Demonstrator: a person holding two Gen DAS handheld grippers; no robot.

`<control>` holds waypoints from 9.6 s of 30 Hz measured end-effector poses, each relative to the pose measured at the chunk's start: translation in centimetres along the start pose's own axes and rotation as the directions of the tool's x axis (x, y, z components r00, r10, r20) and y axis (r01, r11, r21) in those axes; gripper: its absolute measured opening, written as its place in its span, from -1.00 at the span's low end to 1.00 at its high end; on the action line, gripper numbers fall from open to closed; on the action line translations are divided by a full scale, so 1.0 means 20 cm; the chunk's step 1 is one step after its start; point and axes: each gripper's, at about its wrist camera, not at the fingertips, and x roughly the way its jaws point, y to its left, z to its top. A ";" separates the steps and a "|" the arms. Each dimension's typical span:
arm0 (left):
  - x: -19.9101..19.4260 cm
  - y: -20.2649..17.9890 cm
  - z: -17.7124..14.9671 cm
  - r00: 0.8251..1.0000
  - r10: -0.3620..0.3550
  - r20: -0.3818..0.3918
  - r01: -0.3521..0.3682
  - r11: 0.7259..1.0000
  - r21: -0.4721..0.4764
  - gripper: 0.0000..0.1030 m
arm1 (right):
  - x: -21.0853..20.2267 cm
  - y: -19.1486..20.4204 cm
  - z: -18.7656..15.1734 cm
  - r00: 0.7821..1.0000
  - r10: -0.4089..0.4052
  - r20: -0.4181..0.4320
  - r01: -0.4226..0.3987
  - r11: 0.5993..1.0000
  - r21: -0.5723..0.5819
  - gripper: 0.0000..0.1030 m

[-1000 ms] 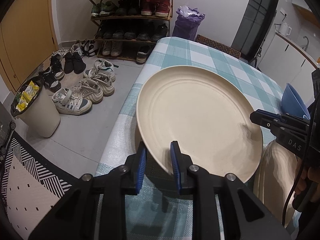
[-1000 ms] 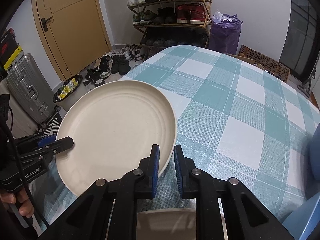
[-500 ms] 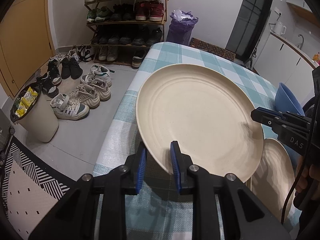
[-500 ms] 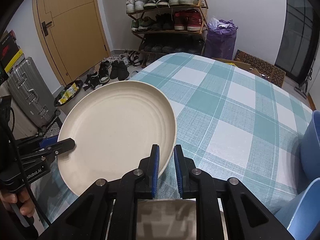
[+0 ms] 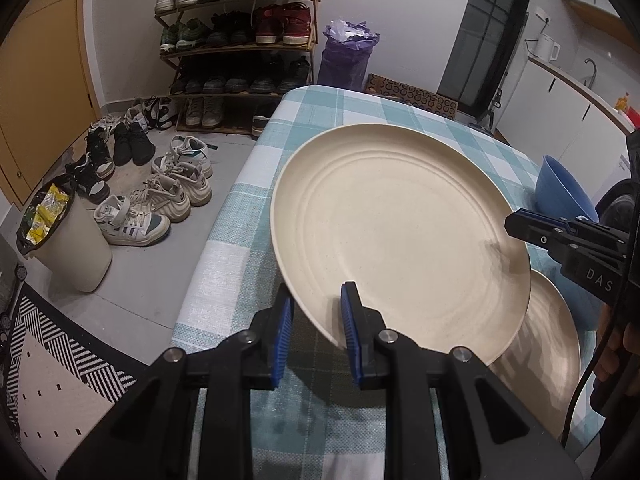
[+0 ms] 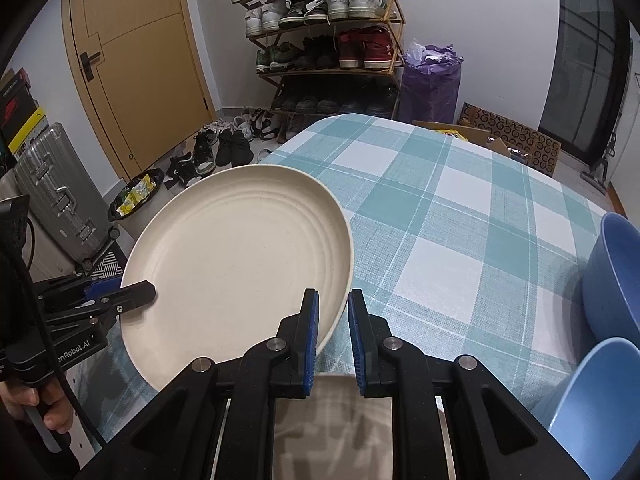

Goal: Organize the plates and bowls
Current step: 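Lift the cream plate with both grippers and carry it toward the blue bowls, then lower the held plate with both grippers onto the other cream plate, then open both grippers to release the plate onto the stack, then pull both grippers back from the stacked cream plates, then move both open grippers toward the blue bowls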

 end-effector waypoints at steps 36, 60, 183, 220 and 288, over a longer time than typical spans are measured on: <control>-0.10 -0.33 -0.06 0.999 -0.039 0.013 0.037 0.988 0.152 -0.57 | -0.37 -0.19 -0.28 0.997 -0.053 0.063 0.046 0.994 0.103 -0.70; -0.13 -0.44 -0.17 0.999 -0.040 -0.025 0.044 0.975 0.217 -0.56 | -0.51 -0.24 -0.47 0.995 -0.031 0.095 0.015 0.986 0.166 -0.70; -0.34 -0.65 -0.30 0.982 -0.188 0.022 0.174 0.943 0.285 0.87 | -0.88 -0.32 -0.77 0.986 0.017 0.165 -0.048 0.982 0.183 0.97; -0.54 -0.78 0.03 0.957 -0.256 0.135 0.214 0.940 0.266 1.00 | -1.68 -0.73 -0.66 0.922 -0.158 0.355 0.084 0.973 0.214 0.99; 0.06 -1.48 0.62 0.970 -0.244 -0.007 0.233 0.918 0.320 1.00 | -1.27 -1.58 -0.25 0.962 -0.213 0.169 0.142 0.924 0.355 0.99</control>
